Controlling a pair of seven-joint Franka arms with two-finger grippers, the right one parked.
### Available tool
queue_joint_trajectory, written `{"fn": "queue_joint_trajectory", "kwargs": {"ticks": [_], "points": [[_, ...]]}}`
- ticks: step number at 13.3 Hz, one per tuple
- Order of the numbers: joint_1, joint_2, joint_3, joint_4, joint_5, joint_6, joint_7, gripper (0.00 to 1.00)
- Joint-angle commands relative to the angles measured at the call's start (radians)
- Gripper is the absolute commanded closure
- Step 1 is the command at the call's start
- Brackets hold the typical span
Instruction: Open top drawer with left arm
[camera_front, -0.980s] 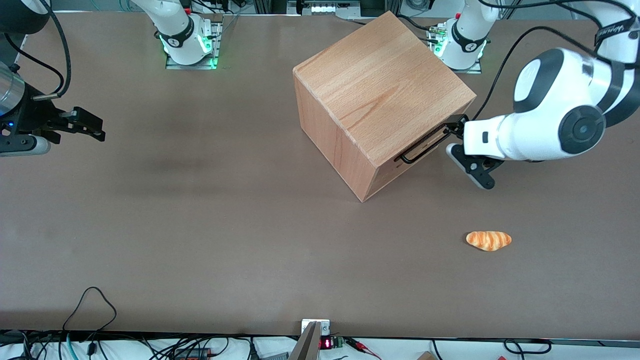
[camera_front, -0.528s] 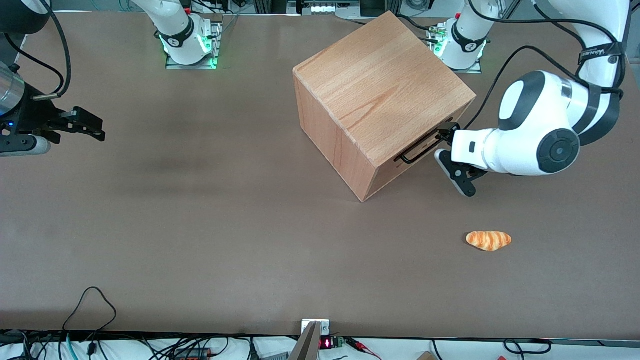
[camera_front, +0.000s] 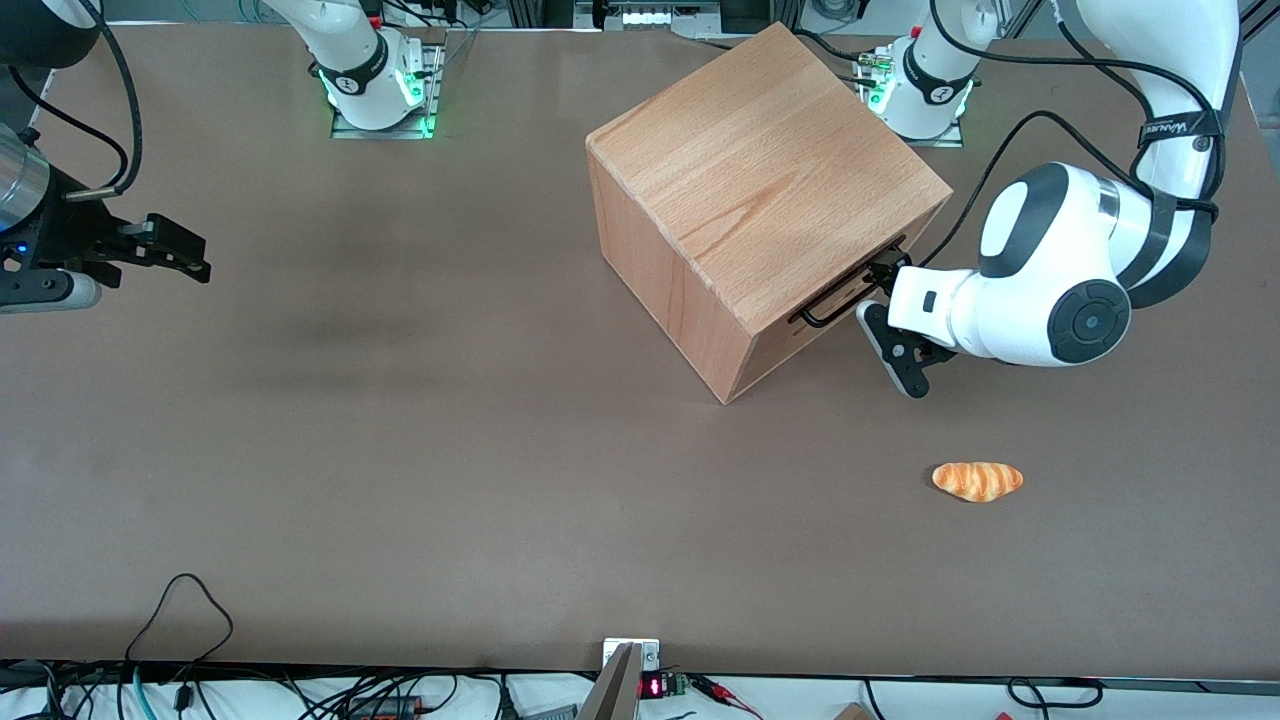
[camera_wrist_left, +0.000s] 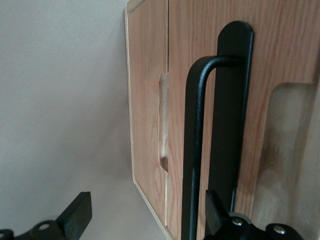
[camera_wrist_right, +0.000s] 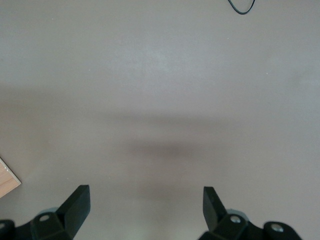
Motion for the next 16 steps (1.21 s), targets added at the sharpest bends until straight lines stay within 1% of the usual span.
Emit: {"fn": "queue_joint_trajectory", "kwargs": {"ticks": [1,16], "points": [[0.001,0.016,0.002,0.012,-0.021,0.003,0.035,0.0],[-0.004,0.061,0.004,0.011,-0.018,0.022,0.05,0.0]]}}
